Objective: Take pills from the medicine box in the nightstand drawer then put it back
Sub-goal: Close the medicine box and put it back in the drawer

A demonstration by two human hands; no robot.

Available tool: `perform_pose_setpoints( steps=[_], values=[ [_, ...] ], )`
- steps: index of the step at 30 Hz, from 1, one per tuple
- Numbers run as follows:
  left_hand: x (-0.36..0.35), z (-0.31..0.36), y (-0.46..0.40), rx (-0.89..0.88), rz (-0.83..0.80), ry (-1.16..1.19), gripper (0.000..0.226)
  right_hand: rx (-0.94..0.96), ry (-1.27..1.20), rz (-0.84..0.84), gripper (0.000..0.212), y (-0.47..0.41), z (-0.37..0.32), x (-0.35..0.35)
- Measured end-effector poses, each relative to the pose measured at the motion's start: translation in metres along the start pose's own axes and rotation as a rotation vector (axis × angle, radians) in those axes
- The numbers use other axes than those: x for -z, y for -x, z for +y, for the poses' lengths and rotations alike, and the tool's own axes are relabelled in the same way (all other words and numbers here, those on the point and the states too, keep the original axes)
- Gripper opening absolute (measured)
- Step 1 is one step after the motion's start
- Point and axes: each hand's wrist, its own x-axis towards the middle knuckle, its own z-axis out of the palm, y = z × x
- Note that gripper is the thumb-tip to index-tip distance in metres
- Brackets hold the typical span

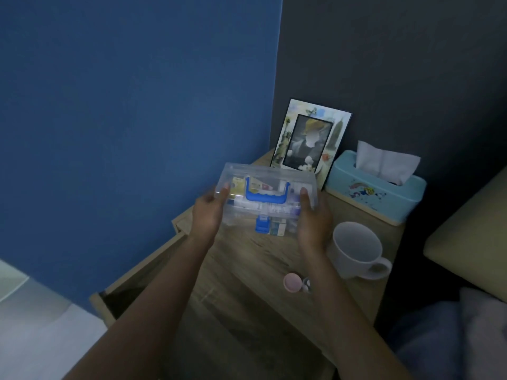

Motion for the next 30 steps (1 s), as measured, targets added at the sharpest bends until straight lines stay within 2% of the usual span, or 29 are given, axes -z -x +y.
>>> perform_pose_setpoints(
  steps=[4,7,10,13,15,16,18,21,26,30],
  values=[
    [-0.002,-0.003,0.001,-0.032,0.022,-0.09,0.026,0.014,-0.033,0.004,0.019,0.0,0.004,0.0],
    [-0.001,0.001,0.001,-0.018,0.017,-0.112,0.028,0.021,-0.026,-0.005,0.026,-0.001,0.005,0.001],
    [-0.001,0.001,0.007,-0.003,0.016,-0.077,0.042,0.02,-0.023,-0.019,0.03,-0.001,0.004,0.002],
    [-0.011,-0.011,0.033,-0.087,0.295,-0.055,0.049,0.038,-0.018,-0.019,0.029,-0.002,0.004,0.003],
    [-0.02,-0.026,0.054,-0.065,0.419,0.012,0.037,0.052,-0.009,-0.007,0.028,-0.002,0.005,0.003],
    [-0.027,-0.034,0.063,-0.006,0.407,0.035,0.03,0.063,0.001,-0.006,0.029,-0.002,0.005,0.003],
    [-0.038,-0.045,0.074,0.128,0.264,0.01,0.029,0.084,0.012,-0.015,0.03,-0.001,0.005,0.004],
    [-0.052,-0.047,0.078,0.186,-0.012,-0.037,0.049,0.097,-0.009,-0.017,0.03,-0.001,0.004,0.004],
    [-0.059,-0.028,0.073,0.086,-0.076,-0.011,0.041,0.097,-0.02,-0.011,0.028,-0.003,0.006,0.002],
    [-0.06,-0.026,0.07,0.001,-0.066,-0.112,0.034,0.091,-0.056,-0.015,0.028,-0.004,0.008,0.002]
  ],
)
